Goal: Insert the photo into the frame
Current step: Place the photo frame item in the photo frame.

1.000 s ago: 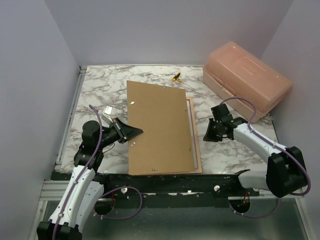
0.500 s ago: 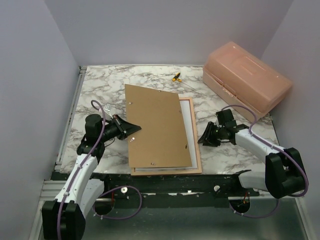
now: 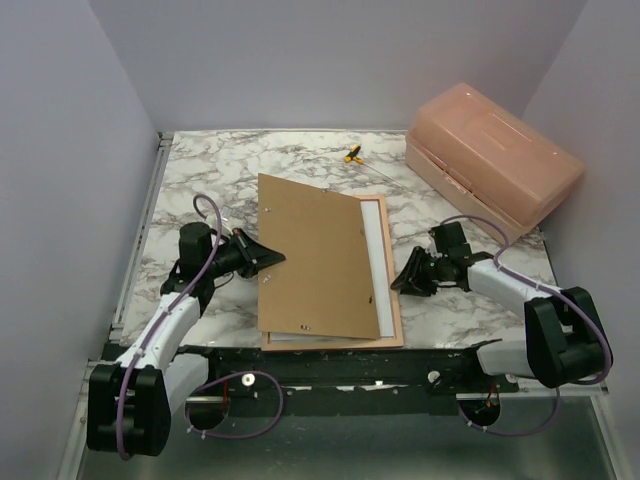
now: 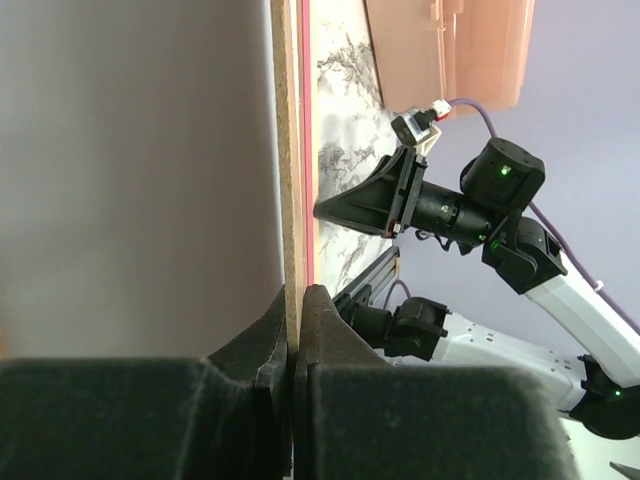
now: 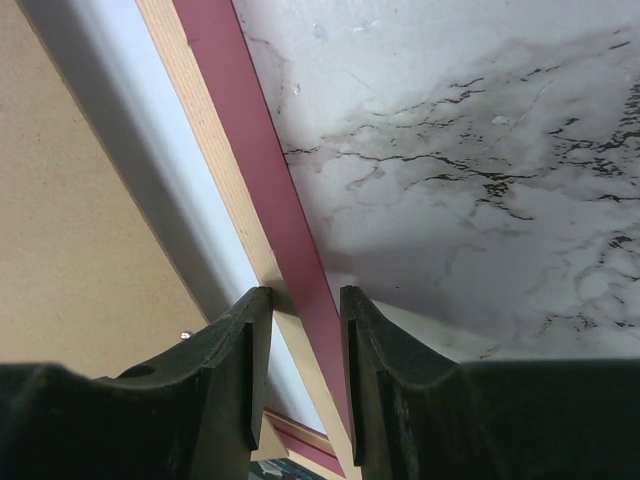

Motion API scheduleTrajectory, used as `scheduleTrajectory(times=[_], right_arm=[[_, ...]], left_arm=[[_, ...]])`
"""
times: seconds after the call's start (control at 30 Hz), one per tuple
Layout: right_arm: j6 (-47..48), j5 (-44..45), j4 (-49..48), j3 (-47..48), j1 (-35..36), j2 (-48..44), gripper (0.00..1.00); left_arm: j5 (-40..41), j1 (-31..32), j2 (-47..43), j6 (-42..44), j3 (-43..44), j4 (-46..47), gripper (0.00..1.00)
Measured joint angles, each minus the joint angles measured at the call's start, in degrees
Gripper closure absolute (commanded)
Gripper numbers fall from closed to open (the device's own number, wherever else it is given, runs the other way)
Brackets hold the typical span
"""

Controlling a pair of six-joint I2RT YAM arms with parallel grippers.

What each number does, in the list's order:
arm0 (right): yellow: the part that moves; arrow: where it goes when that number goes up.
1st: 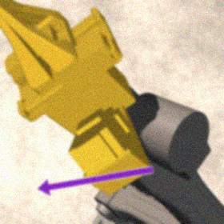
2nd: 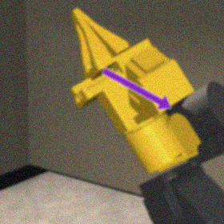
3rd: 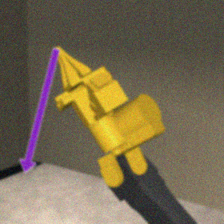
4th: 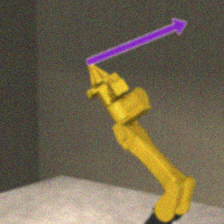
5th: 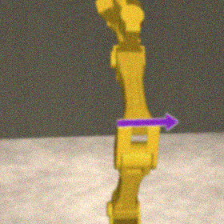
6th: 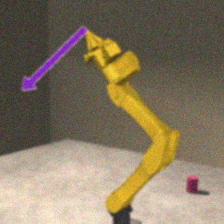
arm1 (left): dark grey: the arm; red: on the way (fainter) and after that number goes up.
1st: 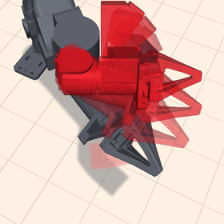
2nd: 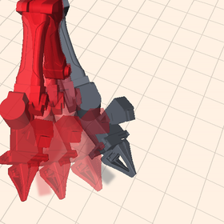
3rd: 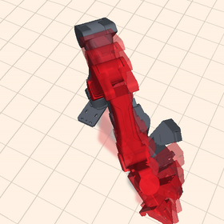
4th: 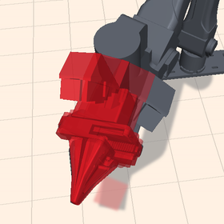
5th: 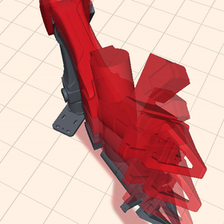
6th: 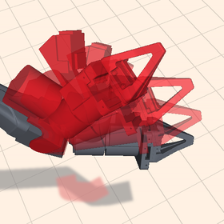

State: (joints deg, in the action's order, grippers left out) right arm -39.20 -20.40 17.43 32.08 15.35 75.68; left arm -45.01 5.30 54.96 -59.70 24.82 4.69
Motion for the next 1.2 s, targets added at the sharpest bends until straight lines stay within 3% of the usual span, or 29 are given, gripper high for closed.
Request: scheduleTrajectory(times=[1.2], right_arm=[[-1.29, -2.43, -3.08, -0.85, -0.07, 1.25, 0.62]], left_arm=[[1.88, 7.28, 14.34, -2.54, -0.85, 17.0, 1.0]])
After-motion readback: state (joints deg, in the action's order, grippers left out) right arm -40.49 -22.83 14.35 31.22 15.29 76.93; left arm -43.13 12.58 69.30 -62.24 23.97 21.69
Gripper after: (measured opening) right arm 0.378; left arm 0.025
